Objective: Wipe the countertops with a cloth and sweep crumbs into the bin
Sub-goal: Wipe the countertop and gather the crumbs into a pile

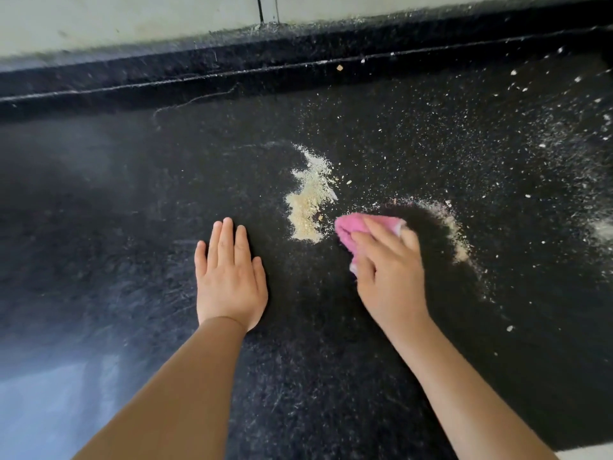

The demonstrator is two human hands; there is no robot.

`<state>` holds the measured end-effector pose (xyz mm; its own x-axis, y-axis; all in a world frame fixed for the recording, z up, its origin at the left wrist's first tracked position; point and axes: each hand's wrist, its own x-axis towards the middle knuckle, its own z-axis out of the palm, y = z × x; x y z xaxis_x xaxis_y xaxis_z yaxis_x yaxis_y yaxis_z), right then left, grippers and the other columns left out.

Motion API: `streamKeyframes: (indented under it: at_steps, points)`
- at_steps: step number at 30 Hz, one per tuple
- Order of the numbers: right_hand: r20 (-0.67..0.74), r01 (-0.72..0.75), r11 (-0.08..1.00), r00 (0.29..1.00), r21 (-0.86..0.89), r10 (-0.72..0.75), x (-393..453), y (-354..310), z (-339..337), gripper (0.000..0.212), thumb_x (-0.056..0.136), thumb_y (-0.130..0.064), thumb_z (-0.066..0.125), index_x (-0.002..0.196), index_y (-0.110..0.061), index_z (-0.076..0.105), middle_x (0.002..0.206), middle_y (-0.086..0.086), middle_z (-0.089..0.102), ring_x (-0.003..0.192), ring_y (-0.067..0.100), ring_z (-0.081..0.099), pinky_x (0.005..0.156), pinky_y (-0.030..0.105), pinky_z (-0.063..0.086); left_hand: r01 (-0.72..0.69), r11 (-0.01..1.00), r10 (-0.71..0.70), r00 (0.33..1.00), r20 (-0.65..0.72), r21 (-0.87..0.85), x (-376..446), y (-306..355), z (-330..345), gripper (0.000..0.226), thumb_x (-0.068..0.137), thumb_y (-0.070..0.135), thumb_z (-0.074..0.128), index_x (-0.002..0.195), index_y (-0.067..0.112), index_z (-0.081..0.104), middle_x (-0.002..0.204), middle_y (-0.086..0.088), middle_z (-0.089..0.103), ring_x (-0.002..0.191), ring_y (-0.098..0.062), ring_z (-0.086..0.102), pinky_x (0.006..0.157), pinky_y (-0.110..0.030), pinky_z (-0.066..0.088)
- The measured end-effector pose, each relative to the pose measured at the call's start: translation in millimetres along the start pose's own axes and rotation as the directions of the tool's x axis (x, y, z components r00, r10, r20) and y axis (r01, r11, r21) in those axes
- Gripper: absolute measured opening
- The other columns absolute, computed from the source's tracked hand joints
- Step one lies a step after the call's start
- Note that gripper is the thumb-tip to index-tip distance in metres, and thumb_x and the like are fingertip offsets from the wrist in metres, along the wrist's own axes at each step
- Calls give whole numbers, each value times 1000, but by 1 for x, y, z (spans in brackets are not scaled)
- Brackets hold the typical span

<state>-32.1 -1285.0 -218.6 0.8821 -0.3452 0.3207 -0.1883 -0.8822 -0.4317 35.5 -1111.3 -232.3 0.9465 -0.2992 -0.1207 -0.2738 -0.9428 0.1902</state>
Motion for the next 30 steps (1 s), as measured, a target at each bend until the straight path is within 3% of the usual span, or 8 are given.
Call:
streamKeyframes:
  at_steps: [5, 8, 12, 14, 17, 20, 23, 30]
  points:
    - [158, 161, 986, 973, 43, -166, -8, -31, 27, 34, 74, -12, 36, 86, -11, 69, 106, 3, 67, 86, 25, 46, 64, 32, 49, -24, 999, 24, 999, -25, 26, 0, -2, 2, 69, 85, 35, 11, 134, -5, 37, 144, -21, 32, 136, -33, 25, 110, -46, 13]
    - [131, 132, 991, 982, 15, -133, 8, -2, 14, 36, 74, -8, 40, 97, -17, 66, 108, -1, 66, 86, 28, 58, 78, 22, 35, -14, 1000, 14, 1000, 22, 19, 0, -1, -1, 64, 88, 34, 12, 140, 0, 27, 150, -16, 21, 140, -28, 13, 112, -41, 3]
    - [115, -88, 991, 988, -99, 99, 22, 35, -3, 38, 81, -11, 35, 101, -12, 68, 111, -3, 66, 98, 29, 60, 93, 3, 13, -14, 1000, 13, 999, 53, 21, 0, 1, -6, 61, 90, 32, 6, 145, 6, 12, 154, -10, 6, 142, -22, -2, 112, -36, -8]
    - [84, -120, 989, 988, -89, 128, 19, 29, -1, 38, 83, -13, 35, 101, -10, 68, 111, 2, 66, 98, 32, 60, 93, 4, 14, -17, 1000, 16, 998, 60, 11, -1, 1, -7, 67, 85, 35, 4, 145, 7, 11, 154, -9, 5, 142, -22, -3, 111, -35, -9]
    - [51, 18, 1000, 999, -4, -18, 14, -9, 10, 34, 82, -10, 39, 97, -9, 69, 109, 6, 66, 92, 32, 59, 87, 17, 27, -8, 1000, 9, 997, 80, -15, 0, -1, -8, 67, 85, 35, 7, 144, 5, 16, 153, -11, 11, 142, -24, 4, 112, -37, -4]
    - [51, 202, 978, 978, 50, -204, 4, -47, 25, 30, 76, -7, 42, 88, -8, 70, 104, 7, 67, 85, 25, 47, 78, 30, 38, -79, 997, 80, 996, 45, -23, 3, -5, -16, 52, 89, 27, 31, 129, -2, 46, 137, -19, 44, 130, -32, 38, 106, -48, 26]
    - [114, 290, 957, 950, 29, -291, 0, -54, 36, 30, 74, -10, 40, 83, -8, 69, 101, 8, 68, 85, 23, 40, 72, 35, 44, -151, 988, 152, 985, 75, -18, 9, -26, -24, 46, 96, 23, 34, 139, 7, 34, 148, -8, 30, 139, -21, 22, 113, -40, 10]
    - [85, -58, 988, 994, -146, 71, 22, -1, 7, 40, 79, -12, 34, 100, -13, 68, 108, 3, 67, 95, 29, 62, 78, 20, 26, -54, 998, 55, 998, 21, -45, 34, -86, -44, 47, 96, 22, 36, 139, 5, 33, 149, -8, 27, 141, -21, 13, 112, -36, 8]
